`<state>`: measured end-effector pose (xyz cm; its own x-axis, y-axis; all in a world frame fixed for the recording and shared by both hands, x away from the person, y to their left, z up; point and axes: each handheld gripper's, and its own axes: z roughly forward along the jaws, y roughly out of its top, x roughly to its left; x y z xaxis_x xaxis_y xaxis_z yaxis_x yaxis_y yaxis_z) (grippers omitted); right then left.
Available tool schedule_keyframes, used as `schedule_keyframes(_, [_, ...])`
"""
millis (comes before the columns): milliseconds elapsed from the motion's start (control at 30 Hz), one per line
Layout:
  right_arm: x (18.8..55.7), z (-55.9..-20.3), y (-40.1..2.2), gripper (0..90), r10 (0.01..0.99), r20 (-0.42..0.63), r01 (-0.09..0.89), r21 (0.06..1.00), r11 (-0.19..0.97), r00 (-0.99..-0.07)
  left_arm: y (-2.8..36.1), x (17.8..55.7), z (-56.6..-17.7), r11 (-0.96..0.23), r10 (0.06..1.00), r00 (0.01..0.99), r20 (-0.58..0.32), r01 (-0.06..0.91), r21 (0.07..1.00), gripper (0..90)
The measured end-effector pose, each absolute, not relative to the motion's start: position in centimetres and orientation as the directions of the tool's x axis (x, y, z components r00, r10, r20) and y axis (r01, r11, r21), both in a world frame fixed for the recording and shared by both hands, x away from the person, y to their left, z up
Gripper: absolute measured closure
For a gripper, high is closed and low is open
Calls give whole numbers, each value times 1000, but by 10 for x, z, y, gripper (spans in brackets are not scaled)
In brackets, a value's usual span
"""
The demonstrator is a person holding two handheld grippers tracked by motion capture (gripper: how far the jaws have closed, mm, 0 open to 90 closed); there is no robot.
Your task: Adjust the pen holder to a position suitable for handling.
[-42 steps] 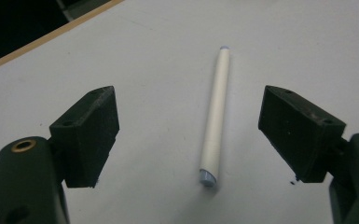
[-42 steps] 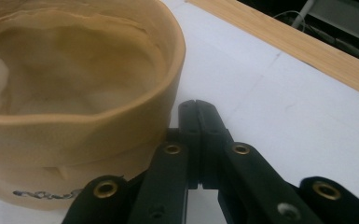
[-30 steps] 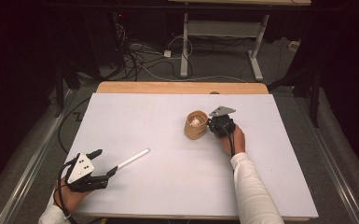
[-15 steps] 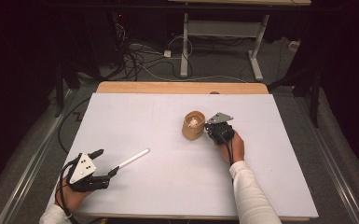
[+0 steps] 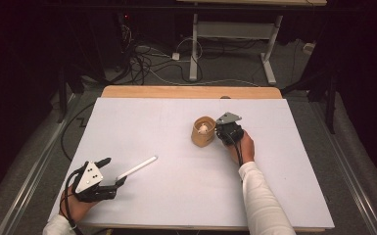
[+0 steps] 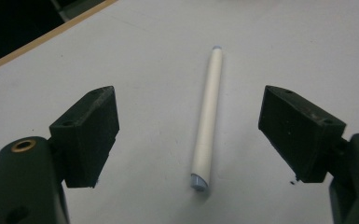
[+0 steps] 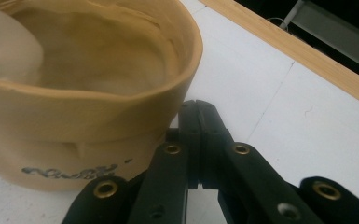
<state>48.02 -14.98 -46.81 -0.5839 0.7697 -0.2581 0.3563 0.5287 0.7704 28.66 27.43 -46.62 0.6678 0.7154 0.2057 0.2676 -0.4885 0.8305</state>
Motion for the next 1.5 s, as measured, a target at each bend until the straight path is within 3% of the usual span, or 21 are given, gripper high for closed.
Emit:
schedule_keyframes(500, [477, -464, -153, 900, 761, -224, 366, 772, 520, -610, 273, 287, -466, -502, 704, 674, 223, 251, 827, 192])
schedule_keyframes(1200, [490, -474, -143, 900, 738, -288, 352, 737, 578, -610, 272, 288, -468, -509, 696, 684, 218, 256, 822, 193])
schedule_keyframes(1500, [480, -472, -132, 900, 725, -276, 358, 725, 588, -631, 272, 288, -468, -513, 694, 685, 220, 257, 819, 193])
